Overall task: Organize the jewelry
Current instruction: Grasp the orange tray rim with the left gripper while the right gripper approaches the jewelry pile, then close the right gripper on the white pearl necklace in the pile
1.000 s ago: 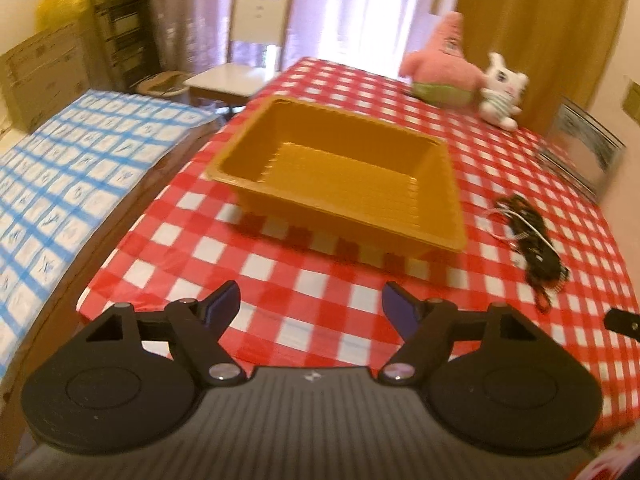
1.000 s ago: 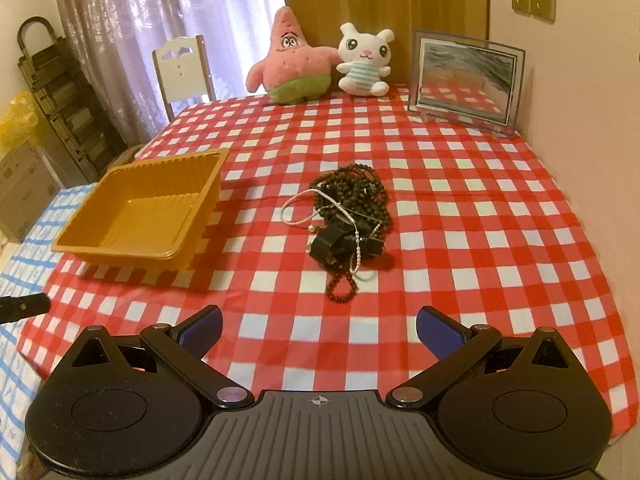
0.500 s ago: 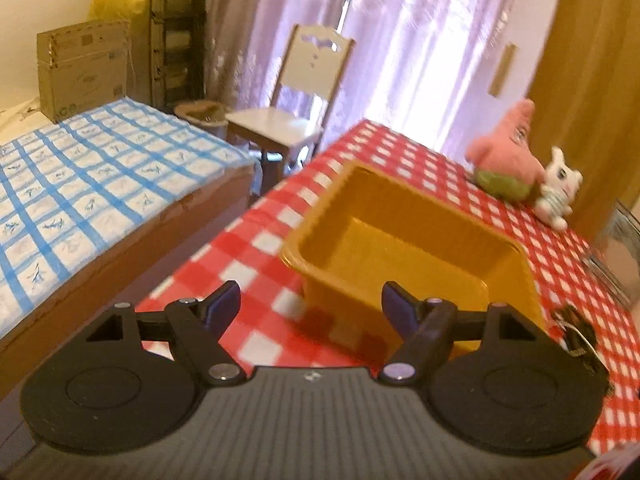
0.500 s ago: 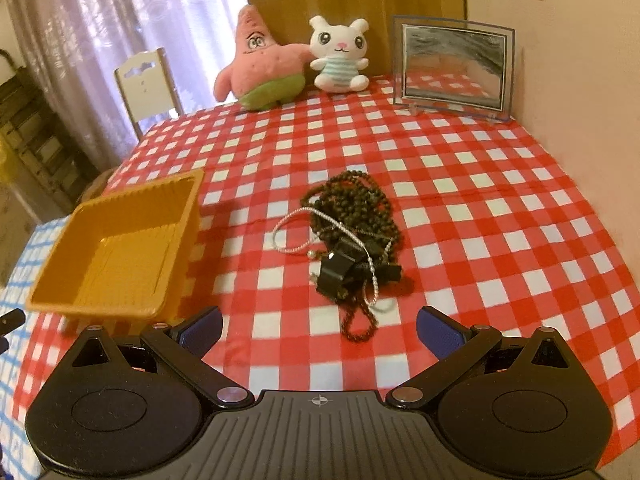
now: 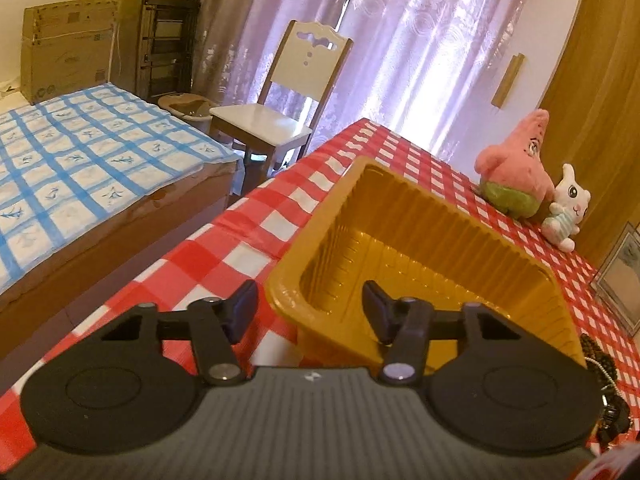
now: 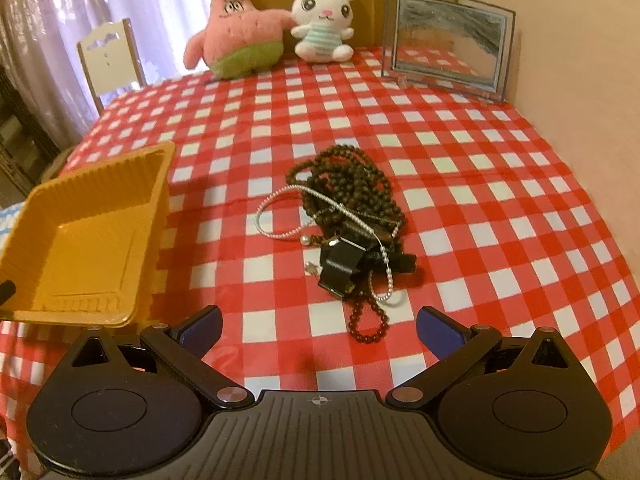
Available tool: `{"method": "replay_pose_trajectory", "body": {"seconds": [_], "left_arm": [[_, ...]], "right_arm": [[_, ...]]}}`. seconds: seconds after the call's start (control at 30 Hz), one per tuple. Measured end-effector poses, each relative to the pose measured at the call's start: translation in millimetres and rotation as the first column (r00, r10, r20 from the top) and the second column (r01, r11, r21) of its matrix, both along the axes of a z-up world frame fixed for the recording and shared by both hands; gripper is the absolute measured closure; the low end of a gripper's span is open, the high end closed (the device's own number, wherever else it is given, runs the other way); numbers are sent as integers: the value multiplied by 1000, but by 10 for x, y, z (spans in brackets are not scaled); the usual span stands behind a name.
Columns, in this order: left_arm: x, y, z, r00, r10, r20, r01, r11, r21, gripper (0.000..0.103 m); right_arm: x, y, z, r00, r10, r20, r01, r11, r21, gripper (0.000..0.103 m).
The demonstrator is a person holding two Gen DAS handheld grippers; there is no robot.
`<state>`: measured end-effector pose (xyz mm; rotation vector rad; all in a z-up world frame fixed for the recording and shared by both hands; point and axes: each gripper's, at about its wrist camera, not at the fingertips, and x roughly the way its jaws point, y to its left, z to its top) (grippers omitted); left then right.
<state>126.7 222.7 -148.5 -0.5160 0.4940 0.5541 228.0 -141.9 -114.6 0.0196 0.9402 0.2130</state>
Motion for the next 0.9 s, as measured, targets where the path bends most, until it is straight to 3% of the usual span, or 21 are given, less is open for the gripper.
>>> {"method": "replay_pose_trajectory", "body": {"seconds": [0.37,0.5,0.63,0.9], "left_arm": [[225,43,-106,999,-34,-7,35,999,26,73],[280,87,-78,999,-35,6,35,999,33,87],[346,54,-3,997,-73,7,72,992,102,87],[459,-154,196,994,-110,7,106,971,212,89]], "right_arm": [[83,20,-46,997,-68,-27,67,997,-33,0],[87,21,-41,996,-90,-17,90,995,-42,0],[85,-23,-19,994,-110,24,111,993,-47,0],[154,-145,44,990,-41,137,49,997,-55,39]]}}
